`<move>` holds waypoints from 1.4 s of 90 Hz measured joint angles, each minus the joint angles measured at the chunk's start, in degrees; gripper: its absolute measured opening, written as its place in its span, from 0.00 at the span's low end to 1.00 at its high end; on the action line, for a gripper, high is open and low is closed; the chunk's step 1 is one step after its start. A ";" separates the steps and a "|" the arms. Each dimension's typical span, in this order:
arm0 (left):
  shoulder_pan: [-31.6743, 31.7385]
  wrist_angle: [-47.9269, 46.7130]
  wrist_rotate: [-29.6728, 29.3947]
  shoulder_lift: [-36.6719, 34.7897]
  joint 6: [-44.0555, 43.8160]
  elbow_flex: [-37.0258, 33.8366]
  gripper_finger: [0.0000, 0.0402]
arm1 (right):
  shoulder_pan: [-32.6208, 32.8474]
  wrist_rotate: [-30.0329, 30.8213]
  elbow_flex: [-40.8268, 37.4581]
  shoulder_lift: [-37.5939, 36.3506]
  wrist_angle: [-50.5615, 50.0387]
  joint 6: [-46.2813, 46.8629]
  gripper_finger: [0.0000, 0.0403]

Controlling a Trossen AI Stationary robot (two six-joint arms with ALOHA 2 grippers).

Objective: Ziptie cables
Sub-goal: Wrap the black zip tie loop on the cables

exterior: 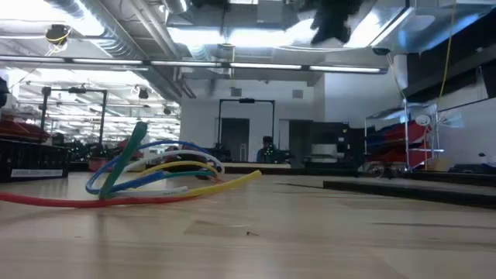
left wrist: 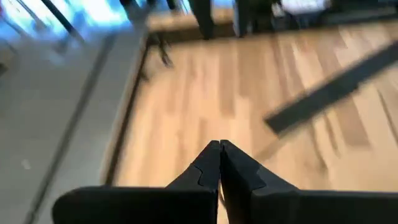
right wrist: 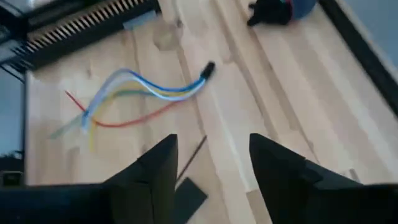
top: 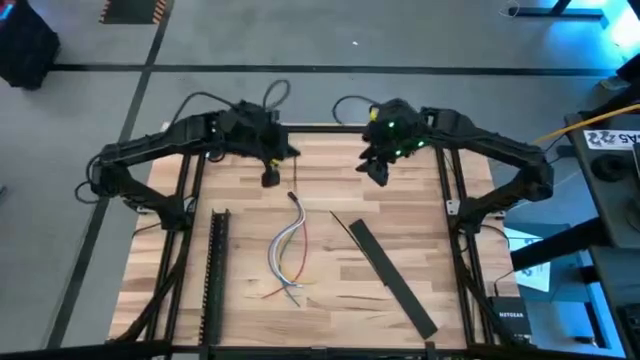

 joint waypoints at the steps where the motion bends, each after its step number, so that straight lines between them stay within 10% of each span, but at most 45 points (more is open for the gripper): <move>1: -0.16 0.03 0.01 -0.03 -0.41 -0.36 0.00 | 0.15 -0.02 -1.13 0.02 1.40 -0.01 0.48; 28: -2.77 -2.68 -4.32 -0.14 -9.37 -6.32 0.00 | 2.70 1.35 -28.41 5.68 49.92 6.71 0.48; 52: -3.41 -10.42 -6.58 -0.70 -16.15 -6.60 0.00 | 5.58 0.63 -26.15 22.06 64.97 9.66 0.48; 96: -0.75 -8.05 -6.78 -11.29 -11.12 -10.85 0.00 | 8.37 9.03 3.75 43.09 39.50 17.63 0.68; 126: -0.40 -0.48 -4.65 -14.92 -9.55 -20.31 0.00 | 15.73 26.51 6.10 46.68 31.87 22.95 0.53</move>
